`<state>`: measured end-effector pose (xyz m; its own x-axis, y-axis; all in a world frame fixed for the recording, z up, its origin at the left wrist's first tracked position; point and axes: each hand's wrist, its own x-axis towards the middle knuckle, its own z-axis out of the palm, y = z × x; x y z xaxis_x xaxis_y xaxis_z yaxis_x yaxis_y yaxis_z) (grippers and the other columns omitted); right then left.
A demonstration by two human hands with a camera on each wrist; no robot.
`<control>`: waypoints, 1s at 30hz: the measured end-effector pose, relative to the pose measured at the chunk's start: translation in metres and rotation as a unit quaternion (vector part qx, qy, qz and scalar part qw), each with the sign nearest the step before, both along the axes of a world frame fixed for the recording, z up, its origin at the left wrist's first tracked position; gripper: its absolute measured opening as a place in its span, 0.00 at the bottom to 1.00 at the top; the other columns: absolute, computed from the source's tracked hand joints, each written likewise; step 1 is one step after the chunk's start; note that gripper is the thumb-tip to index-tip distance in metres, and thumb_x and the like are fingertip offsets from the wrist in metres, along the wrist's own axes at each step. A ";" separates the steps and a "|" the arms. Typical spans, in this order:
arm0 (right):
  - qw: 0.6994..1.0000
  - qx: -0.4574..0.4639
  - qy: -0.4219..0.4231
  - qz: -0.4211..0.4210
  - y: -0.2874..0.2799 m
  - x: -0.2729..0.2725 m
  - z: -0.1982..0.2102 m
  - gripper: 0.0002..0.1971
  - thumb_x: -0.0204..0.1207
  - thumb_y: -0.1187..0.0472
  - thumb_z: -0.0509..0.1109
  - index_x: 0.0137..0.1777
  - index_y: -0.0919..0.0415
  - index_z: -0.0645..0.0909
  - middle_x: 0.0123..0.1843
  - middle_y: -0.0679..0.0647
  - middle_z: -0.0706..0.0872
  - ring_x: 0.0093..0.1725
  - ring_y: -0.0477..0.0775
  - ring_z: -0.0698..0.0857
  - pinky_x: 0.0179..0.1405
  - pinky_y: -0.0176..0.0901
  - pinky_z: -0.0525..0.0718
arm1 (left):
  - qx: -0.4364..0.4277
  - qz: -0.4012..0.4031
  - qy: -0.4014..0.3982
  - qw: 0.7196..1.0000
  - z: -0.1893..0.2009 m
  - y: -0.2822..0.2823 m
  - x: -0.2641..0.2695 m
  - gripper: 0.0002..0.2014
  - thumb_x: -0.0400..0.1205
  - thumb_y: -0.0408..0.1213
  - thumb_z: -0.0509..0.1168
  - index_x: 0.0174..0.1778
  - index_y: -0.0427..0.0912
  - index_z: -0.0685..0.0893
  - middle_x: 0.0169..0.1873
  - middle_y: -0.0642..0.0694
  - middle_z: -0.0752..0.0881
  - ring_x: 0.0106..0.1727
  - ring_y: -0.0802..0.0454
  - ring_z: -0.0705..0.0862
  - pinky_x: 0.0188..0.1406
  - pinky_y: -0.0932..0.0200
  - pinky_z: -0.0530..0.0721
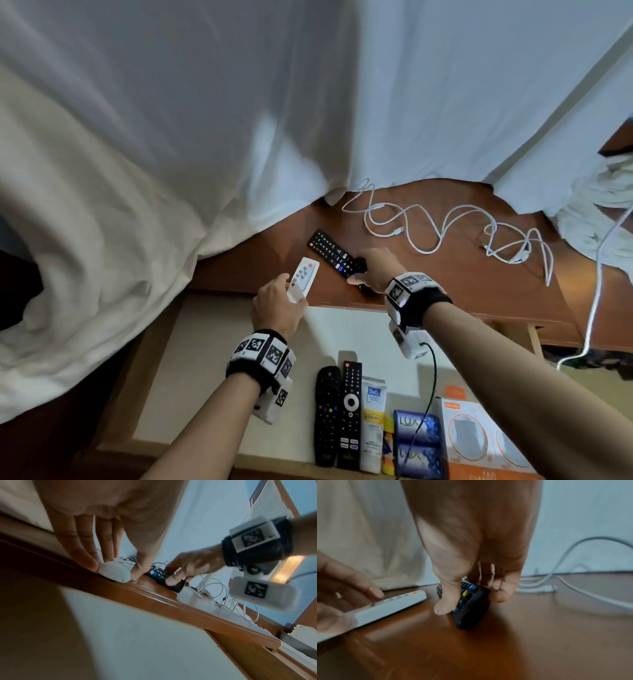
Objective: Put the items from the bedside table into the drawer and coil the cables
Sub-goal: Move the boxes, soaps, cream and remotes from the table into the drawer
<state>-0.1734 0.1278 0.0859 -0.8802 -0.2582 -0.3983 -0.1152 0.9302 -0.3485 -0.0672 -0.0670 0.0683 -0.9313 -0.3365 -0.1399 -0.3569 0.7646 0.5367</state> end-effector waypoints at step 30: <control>0.931 -0.225 -0.258 -0.127 -0.045 0.186 -0.082 0.14 0.74 0.61 0.73 0.57 0.58 0.76 0.52 0.57 0.88 0.40 0.58 0.90 0.38 0.52 0.92 | 0.068 -0.087 -0.340 0.934 -0.072 -0.037 0.106 0.20 0.66 0.31 0.80 0.52 0.47 0.86 0.48 0.39 0.90 0.44 0.39 0.91 0.44 0.46 0.91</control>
<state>0.0126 0.0830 0.0042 -0.6563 -0.3112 -0.6873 0.3796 0.6511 -0.6572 0.0392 -0.1036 -0.0035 -0.6510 -0.1248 -0.7487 -0.5273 0.7839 0.3279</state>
